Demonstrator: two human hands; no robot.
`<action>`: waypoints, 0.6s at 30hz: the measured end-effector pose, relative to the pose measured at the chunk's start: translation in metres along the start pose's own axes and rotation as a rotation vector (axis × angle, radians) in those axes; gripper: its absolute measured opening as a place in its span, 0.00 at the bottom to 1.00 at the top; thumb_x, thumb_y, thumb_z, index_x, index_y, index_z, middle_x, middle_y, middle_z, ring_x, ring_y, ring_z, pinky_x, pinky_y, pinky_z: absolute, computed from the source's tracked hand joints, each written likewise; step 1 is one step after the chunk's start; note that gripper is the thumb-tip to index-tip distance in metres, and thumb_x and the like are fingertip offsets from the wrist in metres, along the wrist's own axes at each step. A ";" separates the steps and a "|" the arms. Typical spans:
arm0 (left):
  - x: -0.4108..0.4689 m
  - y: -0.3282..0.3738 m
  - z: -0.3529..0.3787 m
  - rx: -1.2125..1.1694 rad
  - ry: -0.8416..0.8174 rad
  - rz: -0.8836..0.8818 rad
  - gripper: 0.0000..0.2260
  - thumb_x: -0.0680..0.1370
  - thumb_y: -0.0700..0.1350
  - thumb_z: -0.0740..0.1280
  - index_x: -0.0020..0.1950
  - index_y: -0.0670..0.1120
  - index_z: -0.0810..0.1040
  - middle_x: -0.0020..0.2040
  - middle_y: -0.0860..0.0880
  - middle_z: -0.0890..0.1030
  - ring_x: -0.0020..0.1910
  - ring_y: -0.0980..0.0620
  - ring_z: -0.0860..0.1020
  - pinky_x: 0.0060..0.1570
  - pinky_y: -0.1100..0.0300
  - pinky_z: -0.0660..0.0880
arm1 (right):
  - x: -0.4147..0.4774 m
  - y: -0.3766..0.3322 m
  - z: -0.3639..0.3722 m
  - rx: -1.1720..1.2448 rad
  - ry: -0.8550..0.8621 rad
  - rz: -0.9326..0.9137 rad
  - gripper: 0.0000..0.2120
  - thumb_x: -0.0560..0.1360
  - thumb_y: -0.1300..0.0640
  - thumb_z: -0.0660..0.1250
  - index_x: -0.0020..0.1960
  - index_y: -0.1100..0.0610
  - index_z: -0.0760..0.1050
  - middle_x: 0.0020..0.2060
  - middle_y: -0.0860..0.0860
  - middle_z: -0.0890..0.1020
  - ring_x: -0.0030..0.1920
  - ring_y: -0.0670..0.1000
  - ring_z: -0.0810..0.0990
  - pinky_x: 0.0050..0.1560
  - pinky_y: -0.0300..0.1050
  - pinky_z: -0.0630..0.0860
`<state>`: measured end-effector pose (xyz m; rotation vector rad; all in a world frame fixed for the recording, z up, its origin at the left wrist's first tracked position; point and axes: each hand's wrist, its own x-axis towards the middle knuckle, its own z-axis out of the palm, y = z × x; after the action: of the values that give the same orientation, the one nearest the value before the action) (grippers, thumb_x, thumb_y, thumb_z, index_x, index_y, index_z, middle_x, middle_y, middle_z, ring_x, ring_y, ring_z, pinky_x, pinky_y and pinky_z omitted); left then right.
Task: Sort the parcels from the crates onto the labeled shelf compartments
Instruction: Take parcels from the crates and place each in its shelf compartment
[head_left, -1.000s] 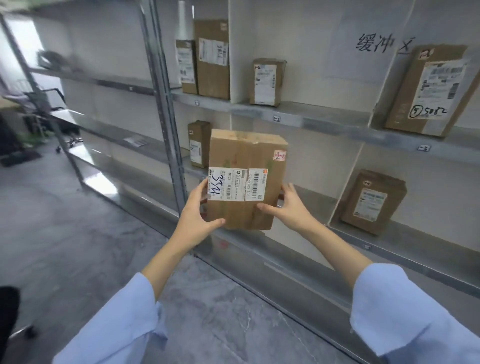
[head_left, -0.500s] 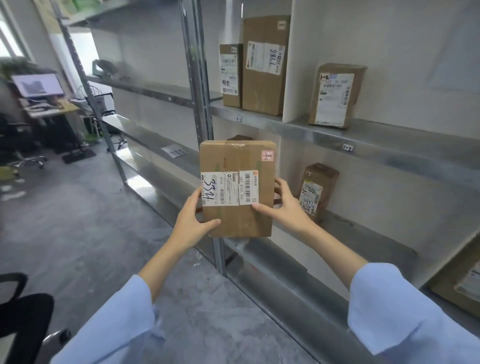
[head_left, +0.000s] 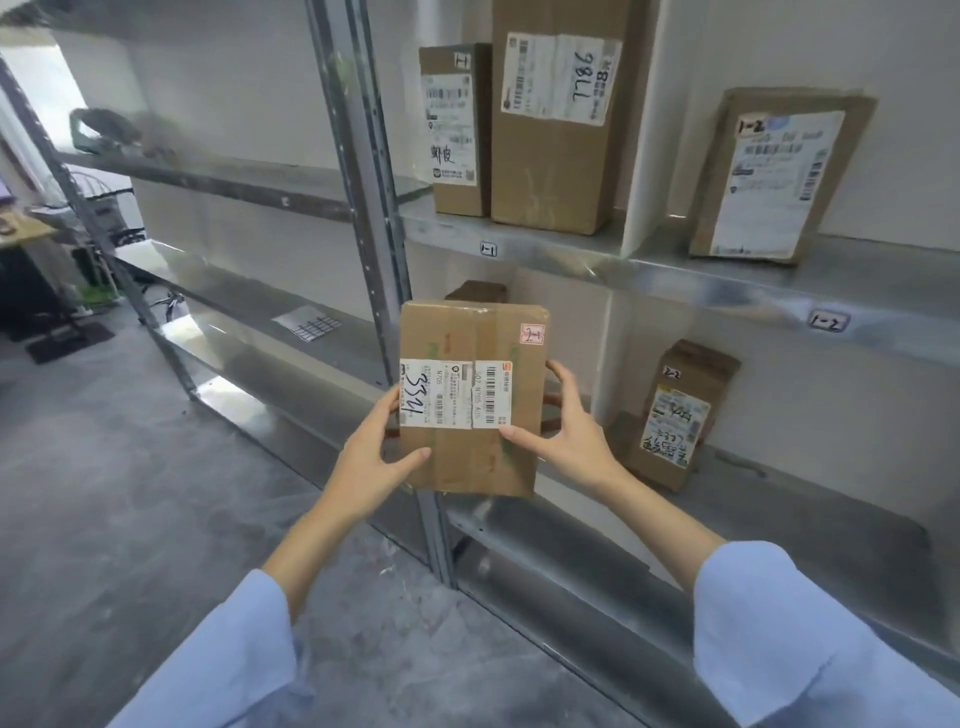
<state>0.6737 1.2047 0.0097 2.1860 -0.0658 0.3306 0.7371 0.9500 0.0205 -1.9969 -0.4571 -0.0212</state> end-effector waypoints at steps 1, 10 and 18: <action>0.014 -0.010 -0.006 0.024 -0.021 0.014 0.36 0.71 0.60 0.69 0.76 0.66 0.56 0.72 0.64 0.68 0.69 0.58 0.70 0.66 0.43 0.71 | 0.010 0.002 0.009 -0.008 0.022 0.005 0.45 0.66 0.34 0.74 0.70 0.27 0.46 0.59 0.24 0.65 0.63 0.45 0.73 0.65 0.55 0.74; 0.119 -0.091 -0.057 0.536 -0.114 0.233 0.31 0.78 0.67 0.56 0.79 0.62 0.52 0.77 0.55 0.62 0.73 0.50 0.65 0.66 0.47 0.63 | 0.069 0.033 0.068 -0.102 0.315 0.193 0.48 0.67 0.38 0.76 0.74 0.31 0.47 0.65 0.35 0.68 0.60 0.43 0.73 0.63 0.53 0.71; 0.160 -0.139 -0.028 0.572 -0.183 0.286 0.32 0.77 0.69 0.47 0.80 0.59 0.53 0.79 0.55 0.58 0.74 0.50 0.63 0.68 0.48 0.61 | 0.091 0.080 0.078 -0.182 0.440 0.368 0.50 0.67 0.44 0.79 0.76 0.37 0.49 0.72 0.44 0.70 0.65 0.51 0.76 0.66 0.52 0.71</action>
<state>0.8445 1.3215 -0.0418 2.7776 -0.4352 0.3367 0.8337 1.0147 -0.0650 -2.1483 0.2021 -0.2747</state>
